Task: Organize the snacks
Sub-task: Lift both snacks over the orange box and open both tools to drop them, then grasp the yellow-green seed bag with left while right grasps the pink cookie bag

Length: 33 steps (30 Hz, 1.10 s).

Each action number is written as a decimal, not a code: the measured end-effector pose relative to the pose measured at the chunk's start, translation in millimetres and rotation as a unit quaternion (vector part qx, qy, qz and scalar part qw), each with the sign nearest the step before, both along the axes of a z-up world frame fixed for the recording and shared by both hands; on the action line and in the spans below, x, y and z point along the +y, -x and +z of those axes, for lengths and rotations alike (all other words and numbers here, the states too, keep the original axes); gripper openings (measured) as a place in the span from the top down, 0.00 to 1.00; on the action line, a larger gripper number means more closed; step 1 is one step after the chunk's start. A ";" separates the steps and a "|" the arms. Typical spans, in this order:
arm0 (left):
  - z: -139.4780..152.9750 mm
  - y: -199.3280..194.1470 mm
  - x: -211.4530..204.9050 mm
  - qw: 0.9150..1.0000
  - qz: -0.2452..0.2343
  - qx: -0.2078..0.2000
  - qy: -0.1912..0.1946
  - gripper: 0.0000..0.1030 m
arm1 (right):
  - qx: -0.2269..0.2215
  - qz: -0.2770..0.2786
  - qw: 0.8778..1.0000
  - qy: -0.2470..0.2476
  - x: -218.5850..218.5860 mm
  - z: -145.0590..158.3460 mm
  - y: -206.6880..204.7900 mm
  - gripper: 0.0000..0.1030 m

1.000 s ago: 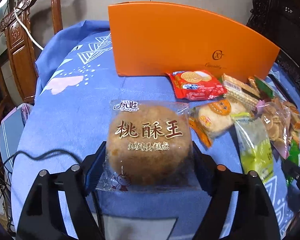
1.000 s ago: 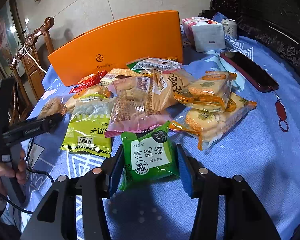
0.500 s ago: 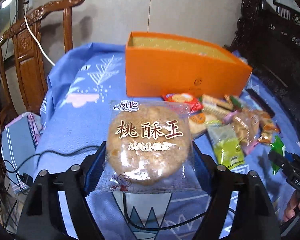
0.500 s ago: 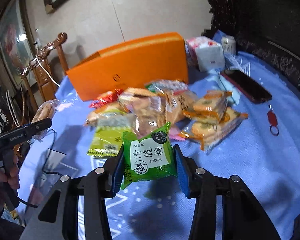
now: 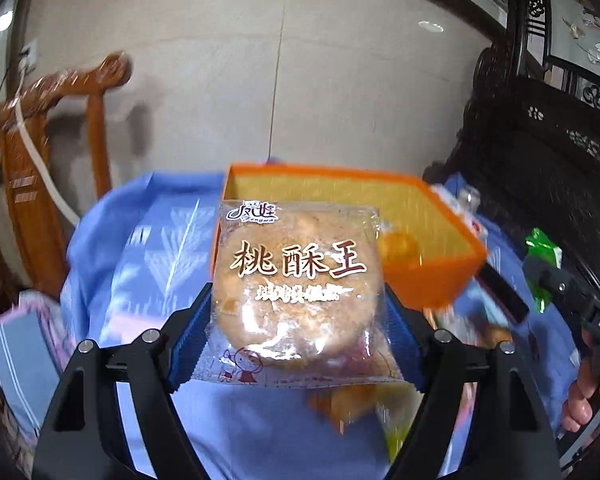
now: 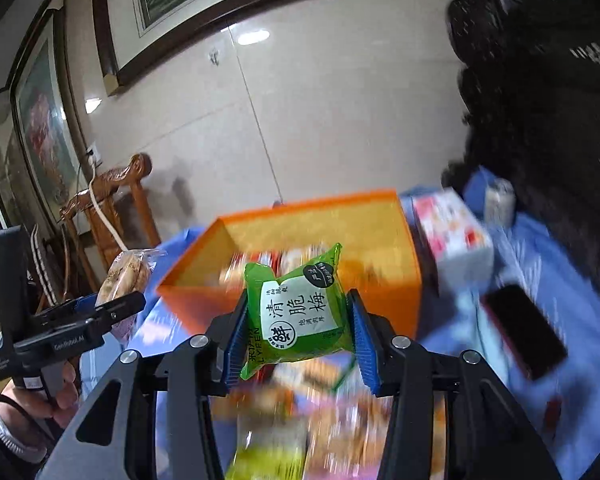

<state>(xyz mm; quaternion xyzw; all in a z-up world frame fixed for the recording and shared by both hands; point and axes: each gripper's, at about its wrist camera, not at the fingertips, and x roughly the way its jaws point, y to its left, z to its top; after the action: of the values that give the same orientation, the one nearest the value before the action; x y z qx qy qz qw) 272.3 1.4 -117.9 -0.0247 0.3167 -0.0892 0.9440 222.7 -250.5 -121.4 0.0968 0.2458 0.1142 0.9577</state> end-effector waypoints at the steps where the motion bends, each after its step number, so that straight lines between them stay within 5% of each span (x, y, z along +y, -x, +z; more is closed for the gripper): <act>1: 4.5 -10.8 -3.0 1.000 -0.001 -0.003 -0.004 0.26 | -0.003 0.001 1.000 0.002 0.8 5.0 -11.8 0.55; 4: 18.6 -52.2 -14.0 1.000 -0.004 -0.009 -0.006 0.26 | -0.012 -0.004 1.000 0.013 7.2 19.7 -53.7 0.54; 6: 23.8 -76.2 -20.8 1.000 -0.006 -0.006 -0.009 0.20 | -0.009 -0.003 1.000 0.021 11.0 24.0 -75.4 0.44; 8: 28.7 -91.9 -25.6 0.999 0.017 -0.001 -0.027 0.04 | 0.003 -0.006 0.999 0.035 14.4 26.7 -91.2 0.12; 9: 30.3 -93.7 -26.5 0.999 0.027 0.003 -0.035 0.04 | 0.002 -0.017 0.999 0.036 13.8 27.5 -89.3 0.10; 15: 27.3 -41.9 -16.6 0.999 0.026 -0.025 -0.001 0.04 | -0.001 -0.014 1.000 0.000 -3.5 12.6 -37.1 0.09; 24: -42.4 52.2 -27.1 1.000 -0.017 0.024 0.012 0.04 | 0.068 -0.013 0.997 0.017 -21.2 -63.6 47.8 0.10; 33: -87.6 90.5 -37.9 0.995 -0.042 0.085 0.002 0.04 | 0.113 0.034 0.993 0.014 -1.7 -106.8 46.1 0.28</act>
<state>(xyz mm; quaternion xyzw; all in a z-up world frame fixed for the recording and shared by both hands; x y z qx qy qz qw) 181.8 -36.5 -205.4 -0.0207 0.3968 -0.1265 0.9089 176.6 -252.2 -228.2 0.0869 0.3576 0.1319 0.9204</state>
